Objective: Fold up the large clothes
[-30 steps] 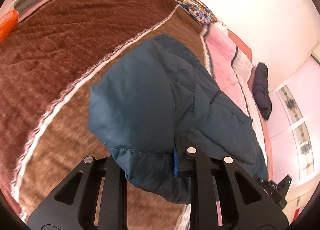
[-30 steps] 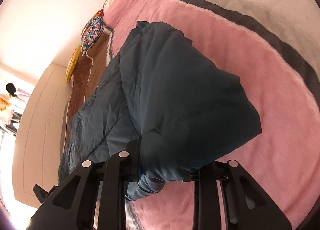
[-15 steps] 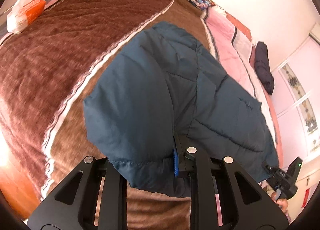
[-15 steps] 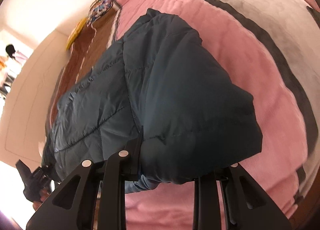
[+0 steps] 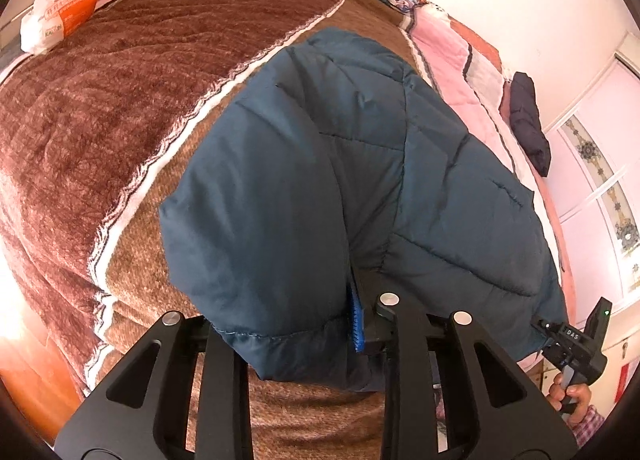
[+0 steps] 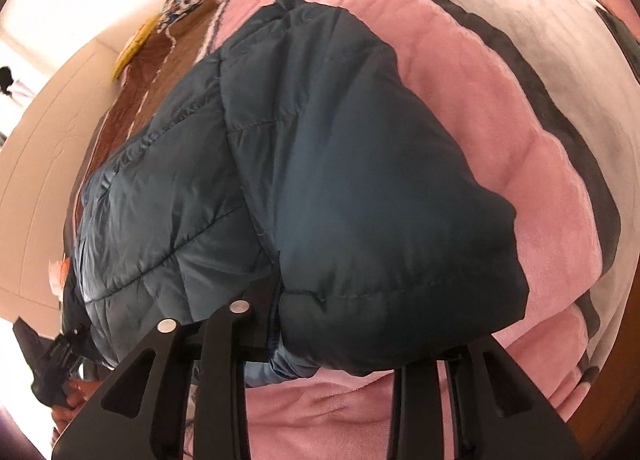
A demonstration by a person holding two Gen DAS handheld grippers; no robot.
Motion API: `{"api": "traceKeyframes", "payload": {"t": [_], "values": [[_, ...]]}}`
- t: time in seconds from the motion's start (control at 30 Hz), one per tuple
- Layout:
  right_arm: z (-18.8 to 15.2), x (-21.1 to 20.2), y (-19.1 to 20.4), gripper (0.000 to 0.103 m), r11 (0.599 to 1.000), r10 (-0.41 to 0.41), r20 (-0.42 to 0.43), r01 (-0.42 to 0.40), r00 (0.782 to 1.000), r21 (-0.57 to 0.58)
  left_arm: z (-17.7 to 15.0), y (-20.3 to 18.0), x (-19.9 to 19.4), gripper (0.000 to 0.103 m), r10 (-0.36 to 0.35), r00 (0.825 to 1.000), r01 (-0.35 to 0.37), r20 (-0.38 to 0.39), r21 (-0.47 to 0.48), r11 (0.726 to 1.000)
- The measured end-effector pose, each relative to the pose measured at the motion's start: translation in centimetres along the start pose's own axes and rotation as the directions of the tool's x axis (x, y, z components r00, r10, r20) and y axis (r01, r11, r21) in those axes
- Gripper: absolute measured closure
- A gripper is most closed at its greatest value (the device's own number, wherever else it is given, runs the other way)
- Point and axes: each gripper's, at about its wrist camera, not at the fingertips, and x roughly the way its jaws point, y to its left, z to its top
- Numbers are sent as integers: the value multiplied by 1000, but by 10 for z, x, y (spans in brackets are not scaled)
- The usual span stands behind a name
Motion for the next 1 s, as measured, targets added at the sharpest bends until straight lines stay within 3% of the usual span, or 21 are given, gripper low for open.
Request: {"api": "traceKeyframes", "payload": {"t": [0.23,0.4,0.8,1.0], "values": [[3,-4,8,60,996,-76,-15,77,997,38,-1,11,4,64,-35,999,33,-27,-59,998],[1,-7,18,55,988,-140,-22,141,990,58,-2,6,6,52,-6,999,5,-32,-40,999],[-33,-50,35,44,971,-236,41,235,971,33,-6,4,4,42,5,1000,-6,-30,-40,999],[-53,-59,57,43,964,-241,82,248,967,-95,-8,1,3,42,26,999,-27,-23,-58,998]]}}
